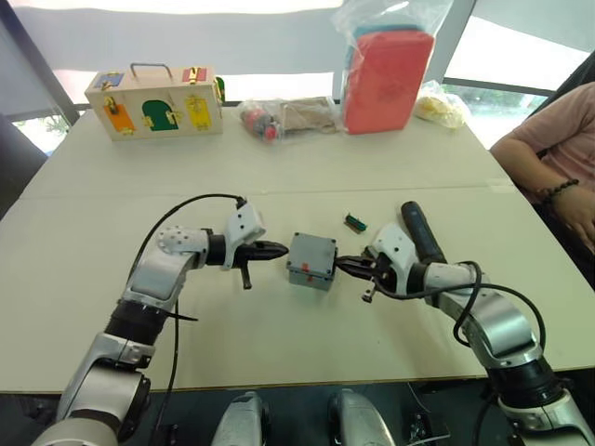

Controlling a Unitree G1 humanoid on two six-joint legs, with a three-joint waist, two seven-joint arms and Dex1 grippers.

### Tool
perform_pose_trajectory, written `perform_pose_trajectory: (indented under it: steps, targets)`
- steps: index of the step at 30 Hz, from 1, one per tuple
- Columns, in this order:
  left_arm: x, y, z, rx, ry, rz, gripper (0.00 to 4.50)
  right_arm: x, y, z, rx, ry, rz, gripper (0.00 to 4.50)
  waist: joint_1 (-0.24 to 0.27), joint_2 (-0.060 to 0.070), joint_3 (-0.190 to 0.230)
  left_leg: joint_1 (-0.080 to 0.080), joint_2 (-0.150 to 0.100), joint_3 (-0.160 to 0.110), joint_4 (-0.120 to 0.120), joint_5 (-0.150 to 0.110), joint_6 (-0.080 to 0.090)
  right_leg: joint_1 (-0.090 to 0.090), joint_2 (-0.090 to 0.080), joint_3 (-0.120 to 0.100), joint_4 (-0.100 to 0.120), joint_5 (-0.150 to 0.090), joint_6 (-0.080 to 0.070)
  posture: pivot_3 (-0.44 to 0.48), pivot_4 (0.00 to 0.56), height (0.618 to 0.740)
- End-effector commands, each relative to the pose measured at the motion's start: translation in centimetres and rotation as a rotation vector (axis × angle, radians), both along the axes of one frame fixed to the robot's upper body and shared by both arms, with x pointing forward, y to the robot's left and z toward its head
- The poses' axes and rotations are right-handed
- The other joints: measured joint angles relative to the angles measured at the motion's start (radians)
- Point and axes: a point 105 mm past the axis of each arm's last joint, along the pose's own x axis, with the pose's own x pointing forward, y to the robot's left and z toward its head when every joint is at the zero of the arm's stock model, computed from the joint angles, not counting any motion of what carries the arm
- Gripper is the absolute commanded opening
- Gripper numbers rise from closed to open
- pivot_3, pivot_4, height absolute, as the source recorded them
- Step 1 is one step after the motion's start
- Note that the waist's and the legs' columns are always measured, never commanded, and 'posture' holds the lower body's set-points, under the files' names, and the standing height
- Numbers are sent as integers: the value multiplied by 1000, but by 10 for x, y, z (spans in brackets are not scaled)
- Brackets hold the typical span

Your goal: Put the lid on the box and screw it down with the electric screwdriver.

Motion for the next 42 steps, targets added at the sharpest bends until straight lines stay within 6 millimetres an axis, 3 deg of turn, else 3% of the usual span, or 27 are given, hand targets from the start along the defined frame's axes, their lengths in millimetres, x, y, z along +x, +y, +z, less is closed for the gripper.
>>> perform_pose_trajectory:
  steps: [1,42]
  targets:
    - [-11,-14,8,-16,-26,-79,0,-6,9,18,38,-56,49,78,0,0,0,0,0,0,0,0,0,0,0,0,0,0,0,0,150,730]
    - [-4,-12,8,-2,-46,-67,0,-11,13,13,33,-44,57,78,0,0,0,0,0,0,0,0,0,0,0,0,0,0,0,0,150,730]
